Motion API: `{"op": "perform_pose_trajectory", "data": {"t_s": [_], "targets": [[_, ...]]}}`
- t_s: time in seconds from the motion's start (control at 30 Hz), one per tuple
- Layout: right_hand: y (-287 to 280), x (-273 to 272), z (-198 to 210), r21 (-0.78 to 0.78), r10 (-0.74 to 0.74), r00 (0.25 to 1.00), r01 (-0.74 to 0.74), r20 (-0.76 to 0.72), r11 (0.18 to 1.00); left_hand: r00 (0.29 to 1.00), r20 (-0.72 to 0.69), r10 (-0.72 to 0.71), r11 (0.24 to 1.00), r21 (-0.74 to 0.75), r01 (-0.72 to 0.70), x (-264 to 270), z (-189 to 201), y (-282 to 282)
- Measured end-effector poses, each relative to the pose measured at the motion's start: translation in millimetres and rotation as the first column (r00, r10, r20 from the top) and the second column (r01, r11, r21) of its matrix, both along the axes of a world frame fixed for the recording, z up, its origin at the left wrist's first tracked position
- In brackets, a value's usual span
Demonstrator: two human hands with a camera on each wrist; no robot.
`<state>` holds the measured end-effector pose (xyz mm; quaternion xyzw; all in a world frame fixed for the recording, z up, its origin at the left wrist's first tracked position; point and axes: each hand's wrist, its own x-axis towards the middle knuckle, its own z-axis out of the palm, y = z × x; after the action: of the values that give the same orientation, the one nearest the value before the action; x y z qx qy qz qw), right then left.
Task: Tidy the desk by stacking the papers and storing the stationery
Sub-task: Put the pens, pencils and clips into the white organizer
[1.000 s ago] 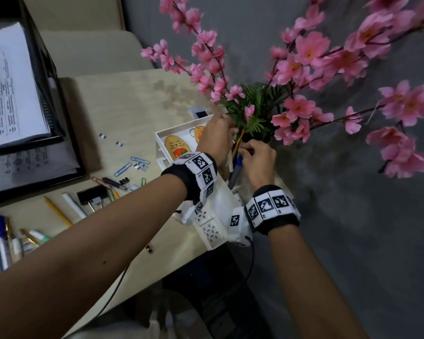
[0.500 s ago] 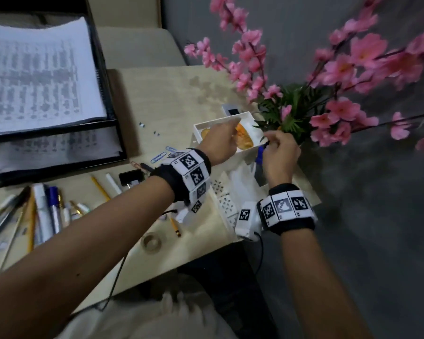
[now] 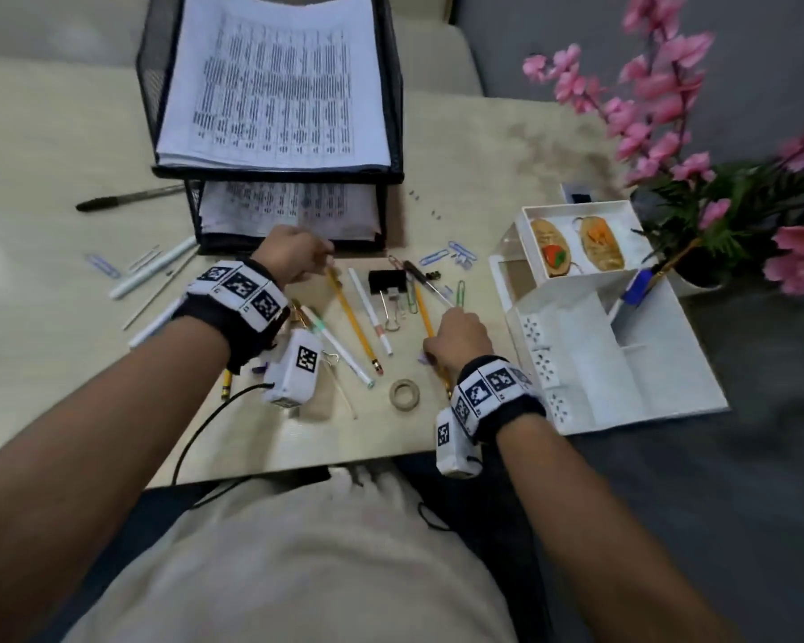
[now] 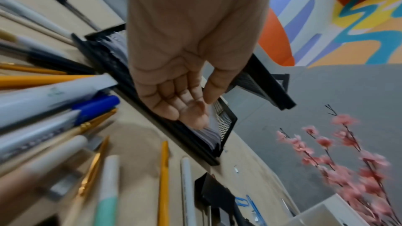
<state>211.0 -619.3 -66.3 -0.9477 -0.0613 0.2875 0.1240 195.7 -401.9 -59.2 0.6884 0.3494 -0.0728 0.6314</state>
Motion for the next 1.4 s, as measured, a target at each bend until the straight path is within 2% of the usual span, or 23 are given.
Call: {"op": "perform_pose_trajectory", "data": {"t_s": [0.1, 0.17, 0.27, 0.37, 0.43, 0.53, 0.57, 0.63, 0.67, 0.73, 0.83, 0.9, 1.0, 1.07, 1.13, 1.2, 1.23, 1.33, 1.4], "targets": [[2.0, -7.0, -1.0, 0.002, -0.051, 0.996, 0.051, 0.073, 0.999, 0.999, -0.034, 0.038, 0.994, -0.101, -0.041, -11.3, 1.3, 3.0], [2.3, -10.0, 1.8, 0.049, -0.102, 0.987, 0.096, 0.125, 0.994, 0.999, -0.047, 0.014, 0.989, -0.146, -0.021, -18.1, 3.4, -1.1], [10.6, -14.3, 12.7, 0.277, -0.176, 0.966, 0.119, 0.192, 0.953, 0.994, -0.047, -0.102, 0.961, -0.263, 0.086, -26.5, 5.1, -13.0], [35.2, -23.1, 28.3, 0.529, -0.092, 0.991, 0.026, 0.099, 0.848, 0.972, -0.014, -0.233, 0.913, -0.347, 0.214, -32.8, 7.5, -26.7], [50.3, -26.2, 29.4, 0.598, -0.023, 1.000, 0.017, 0.003, 0.801, 0.974, 0.020, -0.227, 0.920, -0.323, 0.221, -34.1, 8.0, -28.0], [63.2, -22.1, 11.4, 0.538, -0.101, 0.995, 0.089, -0.007, 0.838, 0.999, 0.052, 0.010, 0.948, -0.318, 0.008, -36.9, 7.3, -13.1], [65.6, -21.5, 5.6, 0.460, -0.138, 0.990, 0.112, 0.024, 0.881, 0.994, 0.042, 0.104, 0.938, -0.337, -0.084, -38.6, 6.4, -5.3], [68.1, -25.2, 0.6, 0.209, -0.106, 0.988, 0.081, 0.110, 0.975, 0.968, 0.028, 0.248, 0.900, -0.375, -0.220, -43.9, 5.0, 8.6], [68.2, -27.5, -3.5, 0.107, -0.052, 0.989, 0.037, 0.142, 0.994, 0.960, 0.023, 0.280, 0.896, -0.365, -0.253, -46.9, 3.9, 13.9], [66.3, -33.4, -5.7, 0.028, 0.020, 0.988, -0.025, 0.151, 0.999, 0.967, -0.013, 0.256, 0.924, -0.289, -0.249, -52.8, 2.4, 20.6], [60.8, -35.7, -10.2, 0.049, 0.009, 0.988, -0.017, 0.153, 0.999, 0.985, -0.059, 0.160, 0.947, -0.272, -0.170, -55.6, 1.7, 16.6], [56.2, -35.3, -11.2, 0.182, -0.075, 0.988, 0.050, 0.134, 0.982, 0.991, -0.072, 0.116, 0.926, -0.352, -0.134, -52.8, 5.5, 5.2], [50.4, -34.4, -3.8, 0.477, -0.165, 0.986, 0.130, 0.032, 0.869, 0.997, -0.066, 0.030, 0.889, -0.455, -0.056, -47.9, 13.4, -14.3], [48.5, -36.4, 5.1, 0.604, -0.104, 0.990, 0.140, -0.093, 0.785, 0.999, -0.032, -0.016, 0.874, -0.486, -0.002, -43.9, 17.1, -24.4], [45.4, -36.7, 14.4, 0.672, -0.049, 0.984, 0.155, -0.174, 0.724, 1.000, -0.002, 0.024, 0.842, -0.539, -0.021, -40.3, 19.4, -31.4], [37.7, -27.1, 13.0, 0.655, -0.061, 0.990, 0.129, -0.125, 0.745, 0.993, 0.029, 0.114, 0.839, -0.538, -0.080, -36.9, 18.8, -34.4], [33.0, -19.6, 10.4, 0.616, -0.105, 0.993, 0.113, -0.049, 0.780, 0.986, 0.045, 0.160, 0.842, -0.527, -0.112, -35.4, 17.7, -34.4], [13.7, 6.5, -5.4, 0.379, -0.272, 0.937, 0.176, 0.217, 0.908, 0.976, 0.098, 0.196, 0.896, -0.422, -0.138, -35.1, 12.4, -28.0], [2.1, 16.5, -14.8, 0.212, -0.248, 0.924, 0.190, 0.292, 0.959, 0.976, 0.107, 0.188, 0.930, -0.339, -0.142, -38.1, 5.4, -19.5]]}}
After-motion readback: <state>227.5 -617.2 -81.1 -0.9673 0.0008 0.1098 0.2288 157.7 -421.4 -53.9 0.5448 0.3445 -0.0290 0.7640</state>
